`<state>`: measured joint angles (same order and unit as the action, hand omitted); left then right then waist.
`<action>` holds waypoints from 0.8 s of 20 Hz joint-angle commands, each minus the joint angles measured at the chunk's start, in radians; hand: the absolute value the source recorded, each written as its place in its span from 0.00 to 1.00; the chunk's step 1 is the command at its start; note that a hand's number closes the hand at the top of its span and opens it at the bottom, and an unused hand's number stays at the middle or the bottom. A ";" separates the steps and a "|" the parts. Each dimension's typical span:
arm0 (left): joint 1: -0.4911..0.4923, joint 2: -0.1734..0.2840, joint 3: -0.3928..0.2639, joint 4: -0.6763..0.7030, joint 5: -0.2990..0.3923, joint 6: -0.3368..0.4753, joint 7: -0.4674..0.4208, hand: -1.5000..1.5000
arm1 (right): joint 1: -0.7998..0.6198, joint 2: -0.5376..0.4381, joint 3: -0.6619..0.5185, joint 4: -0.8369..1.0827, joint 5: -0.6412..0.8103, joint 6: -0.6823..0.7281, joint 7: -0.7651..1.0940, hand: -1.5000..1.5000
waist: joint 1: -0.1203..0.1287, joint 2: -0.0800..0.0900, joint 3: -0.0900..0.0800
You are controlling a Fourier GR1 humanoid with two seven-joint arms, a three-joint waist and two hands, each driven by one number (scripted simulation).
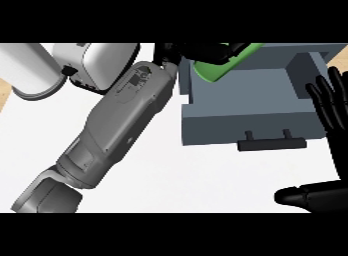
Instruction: Pick up the cup, place it into the drawer and close the drawer
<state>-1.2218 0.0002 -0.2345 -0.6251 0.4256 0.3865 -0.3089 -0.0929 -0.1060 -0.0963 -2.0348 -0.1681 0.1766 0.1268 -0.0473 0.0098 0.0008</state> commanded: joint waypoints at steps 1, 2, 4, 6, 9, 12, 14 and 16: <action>-0.062 0.000 -0.058 0.121 0.072 0.023 -0.048 1.00 | -0.048 0.017 0.039 -0.014 0.046 -0.039 0.033 0.00 | -0.019 0.005 0.000; -0.074 0.000 -0.049 0.133 0.056 -0.001 -0.020 1.00 | 0.001 0.016 0.023 -0.039 0.000 -0.021 0.045 0.00 | -0.004 0.000 0.000; -0.079 0.000 -0.133 0.125 0.094 0.013 -0.004 1.00 | 0.008 0.030 0.040 0.004 0.029 -0.012 -0.014 0.00 | -0.014 0.002 0.000; -0.088 0.000 -0.112 0.214 0.097 0.028 -0.068 1.00 | -0.015 0.000 0.004 0.004 -0.006 0.008 -0.008 0.00 | -0.033 0.010 0.001; -0.065 0.000 -0.240 0.159 0.150 0.064 -0.046 1.00 | -0.052 0.008 0.024 0.011 0.001 -0.010 0.030 0.00 | -0.044 0.009 0.000; -0.112 0.000 -0.240 0.219 0.166 0.047 -0.030 1.00 | -0.046 -0.010 0.010 0.008 -0.044 0.029 0.022 0.00 | -0.061 0.015 0.001; -0.104 0.000 -0.289 0.244 0.149 0.069 -0.025 1.00 | -0.066 0.035 0.058 0.031 0.008 -0.009 0.005 0.00 | -0.059 0.017 0.001; -0.140 0.000 -0.327 0.243 0.141 0.085 0.020 1.00 | -0.043 0.032 0.042 0.044 0.007 -0.001 -0.023 0.00 | -0.052 0.013 0.001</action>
<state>-1.3270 -0.0001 -0.5011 -0.4062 0.5656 0.4536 -0.3260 -0.1378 -0.0874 -0.0620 -2.0147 -0.1752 0.1798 0.1304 -0.1008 0.0228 0.0018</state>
